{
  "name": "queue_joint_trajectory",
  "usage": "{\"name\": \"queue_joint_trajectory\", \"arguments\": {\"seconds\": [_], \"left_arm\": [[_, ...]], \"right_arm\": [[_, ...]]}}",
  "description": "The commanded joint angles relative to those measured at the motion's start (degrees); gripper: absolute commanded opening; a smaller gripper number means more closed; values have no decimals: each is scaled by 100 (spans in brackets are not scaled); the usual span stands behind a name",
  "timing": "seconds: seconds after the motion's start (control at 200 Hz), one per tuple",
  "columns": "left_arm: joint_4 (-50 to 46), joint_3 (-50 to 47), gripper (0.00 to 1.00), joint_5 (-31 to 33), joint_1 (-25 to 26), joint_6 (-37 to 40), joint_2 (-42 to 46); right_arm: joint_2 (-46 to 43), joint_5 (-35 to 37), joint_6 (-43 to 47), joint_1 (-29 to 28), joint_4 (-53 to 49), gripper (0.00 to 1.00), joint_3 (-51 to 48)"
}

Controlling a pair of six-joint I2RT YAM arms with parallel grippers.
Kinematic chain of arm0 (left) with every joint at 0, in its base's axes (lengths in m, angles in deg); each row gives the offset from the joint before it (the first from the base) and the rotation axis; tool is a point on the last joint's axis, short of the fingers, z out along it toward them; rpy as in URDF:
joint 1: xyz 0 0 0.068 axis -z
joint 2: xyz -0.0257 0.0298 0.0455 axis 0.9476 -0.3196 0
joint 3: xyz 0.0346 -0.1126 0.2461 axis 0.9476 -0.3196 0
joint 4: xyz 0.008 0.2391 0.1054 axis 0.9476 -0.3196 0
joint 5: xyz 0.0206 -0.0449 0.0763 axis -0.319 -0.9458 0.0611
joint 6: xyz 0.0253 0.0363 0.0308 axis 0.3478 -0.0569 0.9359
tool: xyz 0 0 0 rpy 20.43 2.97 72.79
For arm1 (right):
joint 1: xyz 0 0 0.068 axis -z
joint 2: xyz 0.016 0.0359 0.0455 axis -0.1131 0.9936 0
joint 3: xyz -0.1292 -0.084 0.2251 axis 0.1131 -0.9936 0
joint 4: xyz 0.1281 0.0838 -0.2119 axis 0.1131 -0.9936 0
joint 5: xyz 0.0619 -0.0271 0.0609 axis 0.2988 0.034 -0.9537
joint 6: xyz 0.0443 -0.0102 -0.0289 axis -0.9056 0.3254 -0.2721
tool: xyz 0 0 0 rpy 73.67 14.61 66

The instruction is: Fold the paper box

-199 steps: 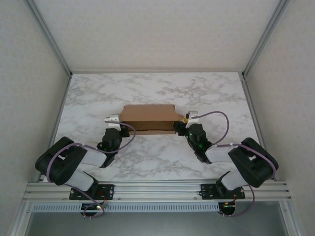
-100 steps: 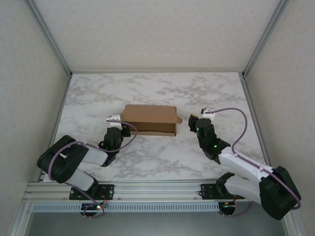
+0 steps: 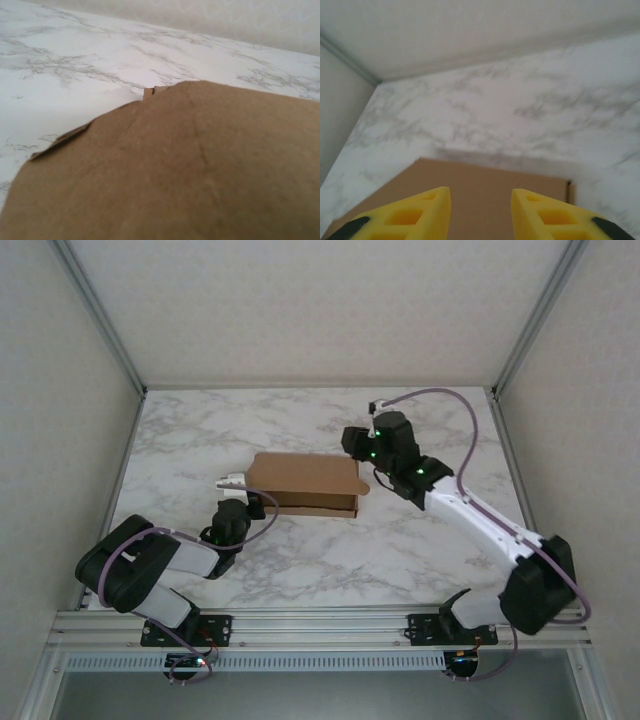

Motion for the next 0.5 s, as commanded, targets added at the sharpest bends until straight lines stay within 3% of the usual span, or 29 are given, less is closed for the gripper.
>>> {"name": "queue_joint_trajectory", "arguments": {"seconds": [0.0,0.065,0.135,0.32,0.496], "left_arm": [[-337,4,0,132,56,-41,-9],[-417,19,1,142,65,-77,35],[-514,16,8,144,74,-157,114],[-1056,171,38,16,127,-468,336],[-1867,314,44,-297,153,-813,781]], "right_arm": [[571,-785,-405,-122,-502,36,18],[829,-847,-417,-202,-492,36,-21],[1027,-838,-391,-239,-494,36,-74],[1313,-679,-329,-235,-436,36,-186],[1458,-583,-373,-247,-368,37,-222]]}}
